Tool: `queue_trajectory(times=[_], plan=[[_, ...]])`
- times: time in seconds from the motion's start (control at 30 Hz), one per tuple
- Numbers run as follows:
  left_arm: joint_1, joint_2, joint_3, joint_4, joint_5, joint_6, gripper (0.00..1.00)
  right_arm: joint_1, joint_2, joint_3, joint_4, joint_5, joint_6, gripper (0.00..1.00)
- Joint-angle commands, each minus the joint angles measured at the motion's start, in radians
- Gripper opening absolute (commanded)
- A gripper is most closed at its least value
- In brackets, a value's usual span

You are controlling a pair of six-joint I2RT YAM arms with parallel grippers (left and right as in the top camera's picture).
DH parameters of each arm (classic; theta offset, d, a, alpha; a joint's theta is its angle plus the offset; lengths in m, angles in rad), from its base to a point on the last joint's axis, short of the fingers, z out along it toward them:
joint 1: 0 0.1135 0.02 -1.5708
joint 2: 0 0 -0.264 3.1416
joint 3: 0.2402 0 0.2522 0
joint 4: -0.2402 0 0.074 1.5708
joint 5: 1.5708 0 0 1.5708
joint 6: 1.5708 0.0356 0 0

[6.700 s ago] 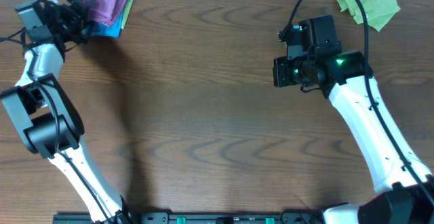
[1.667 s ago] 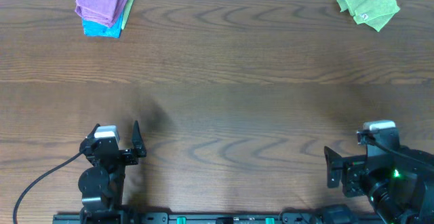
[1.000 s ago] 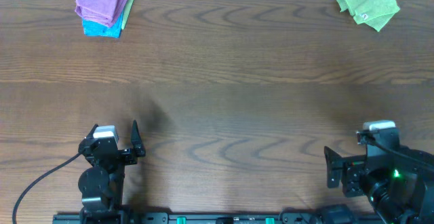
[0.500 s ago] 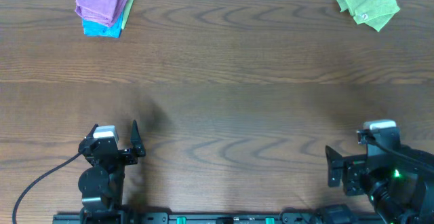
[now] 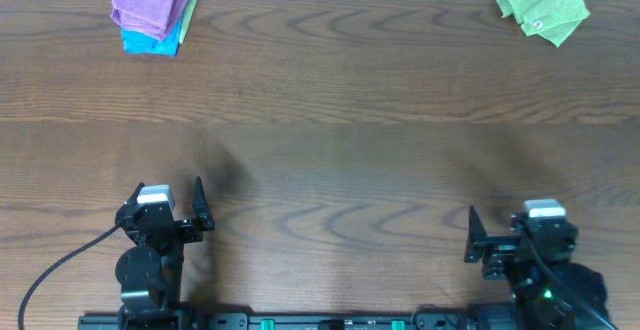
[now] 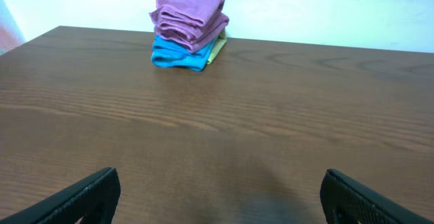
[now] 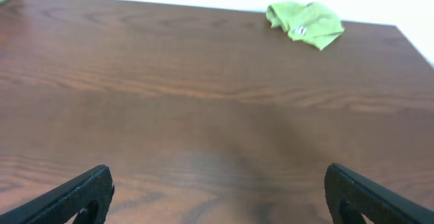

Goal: Fold the cloth

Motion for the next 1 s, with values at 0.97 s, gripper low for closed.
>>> queue_trajectory(times=[0.97], plan=[[-0.005,-0.006,-0.029,-0.007,-0.022,0.007,0.96,-0.075,-0.15,-0.44,0.163,-0.018,0.037,0.99]])
